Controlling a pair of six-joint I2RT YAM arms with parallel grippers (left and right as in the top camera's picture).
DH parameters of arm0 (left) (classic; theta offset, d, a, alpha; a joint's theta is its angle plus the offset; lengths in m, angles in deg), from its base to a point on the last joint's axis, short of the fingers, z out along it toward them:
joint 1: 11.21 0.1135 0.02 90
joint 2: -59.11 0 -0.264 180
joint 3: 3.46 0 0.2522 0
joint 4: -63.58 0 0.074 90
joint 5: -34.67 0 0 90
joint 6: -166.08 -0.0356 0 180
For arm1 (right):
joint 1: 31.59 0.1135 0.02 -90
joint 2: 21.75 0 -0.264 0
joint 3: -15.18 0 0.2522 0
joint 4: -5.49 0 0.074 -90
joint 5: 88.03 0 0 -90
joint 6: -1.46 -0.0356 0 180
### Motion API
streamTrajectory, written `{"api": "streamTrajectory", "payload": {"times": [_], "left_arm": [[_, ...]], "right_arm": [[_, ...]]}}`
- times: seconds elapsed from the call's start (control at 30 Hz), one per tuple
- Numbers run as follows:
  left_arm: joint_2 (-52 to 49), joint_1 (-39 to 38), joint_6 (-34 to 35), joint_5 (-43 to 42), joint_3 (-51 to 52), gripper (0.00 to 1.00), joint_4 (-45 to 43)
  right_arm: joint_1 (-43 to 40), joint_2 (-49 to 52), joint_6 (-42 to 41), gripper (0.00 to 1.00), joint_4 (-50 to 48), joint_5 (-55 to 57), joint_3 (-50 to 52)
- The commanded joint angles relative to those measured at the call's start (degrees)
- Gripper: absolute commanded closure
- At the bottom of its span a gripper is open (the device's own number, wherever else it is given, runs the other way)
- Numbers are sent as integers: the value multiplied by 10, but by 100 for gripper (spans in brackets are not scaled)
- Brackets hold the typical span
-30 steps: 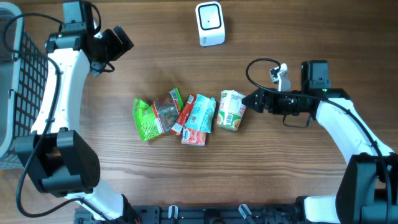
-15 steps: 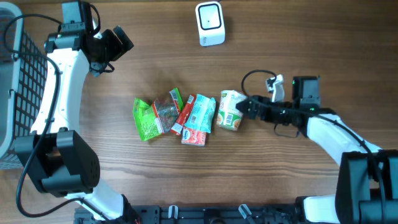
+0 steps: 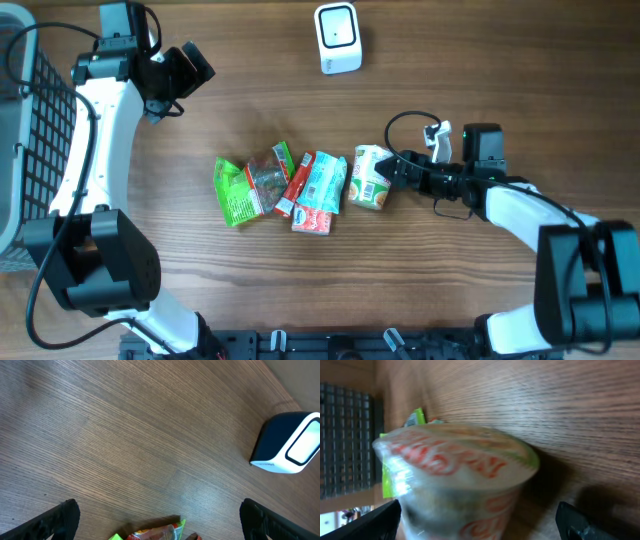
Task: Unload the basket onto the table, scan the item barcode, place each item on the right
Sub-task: 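Lift the noodle cup and hold it over the barcode scanner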
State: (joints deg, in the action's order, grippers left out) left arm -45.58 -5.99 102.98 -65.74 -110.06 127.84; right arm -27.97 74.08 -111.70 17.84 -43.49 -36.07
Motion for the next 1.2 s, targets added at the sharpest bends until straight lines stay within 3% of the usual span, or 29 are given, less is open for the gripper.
{"api": "streamTrajectory", "payload": {"times": [0.0, 0.1, 0.27, 0.43, 0.53, 0.73, 0.97, 1.17], "left_arm": [[0, 2, 1, -5, -2, 0, 0], [0, 2, 1, -5, -2, 0, 0], [0, 2, 1, -5, -2, 0, 0], [0, 2, 1, -5, -2, 0, 0], [0, 2, 1, -5, -2, 0, 0], [0, 2, 1, -5, -2, 0, 0], [0, 2, 1, -5, -2, 0, 0], [0, 2, 1, -5, -2, 0, 0]], "right_arm": [[8, 42, -37, 0, -46, -37, 6], [24, 69, -67, 2, -87, -24, 6], [54, 74, -70, 13, -122, -19, 6], [59, 74, -70, 16, -131, 9, 6], [59, 74, -80, 32, -134, 6, 6], [59, 33, -46, 30, -163, -64, 6], [59, -155, 22, 31, -37, -88, 5], [59, -214, 71, 32, 57, -61, 2]]}}
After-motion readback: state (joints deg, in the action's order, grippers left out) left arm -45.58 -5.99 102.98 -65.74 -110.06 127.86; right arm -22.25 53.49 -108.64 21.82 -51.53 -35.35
